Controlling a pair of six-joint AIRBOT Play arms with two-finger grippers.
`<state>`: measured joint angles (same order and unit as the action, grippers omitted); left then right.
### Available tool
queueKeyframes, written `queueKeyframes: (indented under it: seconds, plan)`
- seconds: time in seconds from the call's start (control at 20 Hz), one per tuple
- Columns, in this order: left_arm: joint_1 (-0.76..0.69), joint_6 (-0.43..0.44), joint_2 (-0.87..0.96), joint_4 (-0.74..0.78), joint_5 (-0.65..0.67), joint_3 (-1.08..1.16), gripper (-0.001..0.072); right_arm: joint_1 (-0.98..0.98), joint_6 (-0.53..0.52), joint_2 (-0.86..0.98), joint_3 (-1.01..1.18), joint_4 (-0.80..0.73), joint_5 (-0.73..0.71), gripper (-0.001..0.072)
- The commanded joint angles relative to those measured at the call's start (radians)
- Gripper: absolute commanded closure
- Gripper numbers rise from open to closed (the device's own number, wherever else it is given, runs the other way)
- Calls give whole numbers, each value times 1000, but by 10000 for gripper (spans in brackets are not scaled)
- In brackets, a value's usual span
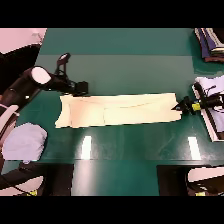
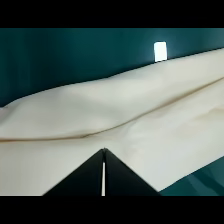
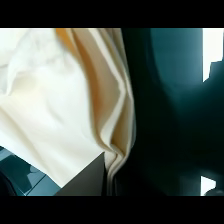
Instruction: Fold the shirts.
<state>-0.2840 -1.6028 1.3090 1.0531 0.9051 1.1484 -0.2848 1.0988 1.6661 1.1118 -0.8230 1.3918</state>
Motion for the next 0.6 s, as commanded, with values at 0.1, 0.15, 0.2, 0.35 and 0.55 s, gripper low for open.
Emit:
queueKeyframes:
  seconds: [0.1, 0.15, 0.2, 0.35, 0.55]
  plan:
    - [-131, -20, 171, -63, -60, 99, 684, 76, -27, -95, 97, 74, 33, 695]
    - [-153, -20, 210, -63, -59, 126, 684, 89, -26, -134, 126, 120, 45, 696]
    - [-176, -20, 251, -64, -59, 152, 684, 107, -24, -172, 158, 172, 54, 696]
    - [-230, -20, 351, -74, -50, 217, 683, 186, 24, -260, 264, 248, 60, 696]
    - [-274, -16, 406, -82, -71, 253, 683, 332, 77, -301, 399, 251, 59, 696]
